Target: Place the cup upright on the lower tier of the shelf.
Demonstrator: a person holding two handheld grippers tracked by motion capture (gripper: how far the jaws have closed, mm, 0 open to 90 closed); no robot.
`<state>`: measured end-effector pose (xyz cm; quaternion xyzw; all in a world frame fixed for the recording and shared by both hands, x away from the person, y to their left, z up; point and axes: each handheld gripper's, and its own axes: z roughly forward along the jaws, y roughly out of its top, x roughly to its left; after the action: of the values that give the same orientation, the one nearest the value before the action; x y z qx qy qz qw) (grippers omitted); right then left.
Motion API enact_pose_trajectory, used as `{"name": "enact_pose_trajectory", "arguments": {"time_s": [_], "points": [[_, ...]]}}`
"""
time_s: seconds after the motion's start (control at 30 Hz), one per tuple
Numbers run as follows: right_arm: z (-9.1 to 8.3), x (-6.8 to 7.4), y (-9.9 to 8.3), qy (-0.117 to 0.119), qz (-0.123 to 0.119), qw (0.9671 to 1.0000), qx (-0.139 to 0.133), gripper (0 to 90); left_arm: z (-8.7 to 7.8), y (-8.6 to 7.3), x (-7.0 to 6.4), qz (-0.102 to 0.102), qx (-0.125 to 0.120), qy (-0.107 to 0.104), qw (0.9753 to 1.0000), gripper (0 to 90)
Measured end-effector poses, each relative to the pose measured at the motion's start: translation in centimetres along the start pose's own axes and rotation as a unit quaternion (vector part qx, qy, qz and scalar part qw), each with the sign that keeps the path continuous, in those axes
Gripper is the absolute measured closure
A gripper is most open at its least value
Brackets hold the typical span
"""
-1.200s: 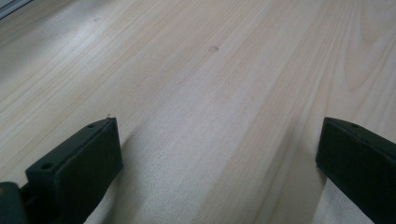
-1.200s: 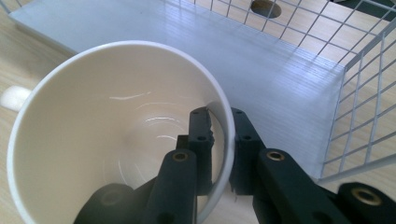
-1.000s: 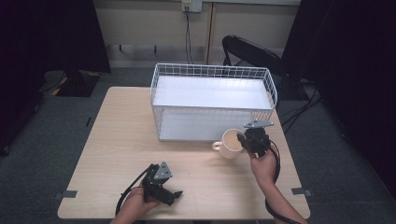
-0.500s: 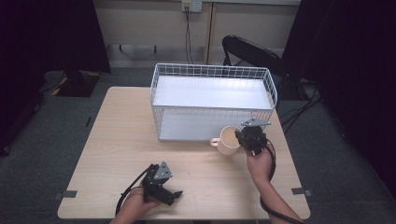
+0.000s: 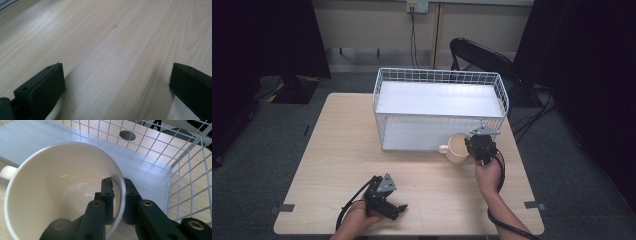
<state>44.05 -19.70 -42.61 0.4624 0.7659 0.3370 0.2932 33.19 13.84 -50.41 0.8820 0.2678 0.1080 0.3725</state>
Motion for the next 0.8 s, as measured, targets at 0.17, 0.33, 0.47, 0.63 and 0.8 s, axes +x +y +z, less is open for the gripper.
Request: {"name": "enact_pose_trajectory", "arguments": {"time_s": [0.17,0.33,0.47,0.63,0.8], "points": [[0.4,0.0,0.0,-0.005,-0.001,1.0000,0.000,82.1,0.0,0.0,0.0,0.000,0.000,0.000,1.0000,0.0],[0.8,-0.1,0.0,-0.009,0.001,1.0000,-0.002,82.1,0.0,0.0,0.0,0.000,0.000,0.000,1.0000,0.0],[1.1,-0.1,-0.1,-0.015,0.002,0.9999,-0.002,82.1,0.0,0.0,0.0,0.000,0.000,0.000,1.0000,0.0],[1.3,-0.4,-0.1,-0.014,0.008,0.9999,-0.001,82.1,0.0,0.0,0.0,0.000,0.000,0.000,1.0000,0.0],[1.5,-0.4,0.1,-0.016,0.014,0.9998,-0.004,82.1,0.0,0.0,0.0,0.000,0.000,0.000,1.0000,0.0]]}}
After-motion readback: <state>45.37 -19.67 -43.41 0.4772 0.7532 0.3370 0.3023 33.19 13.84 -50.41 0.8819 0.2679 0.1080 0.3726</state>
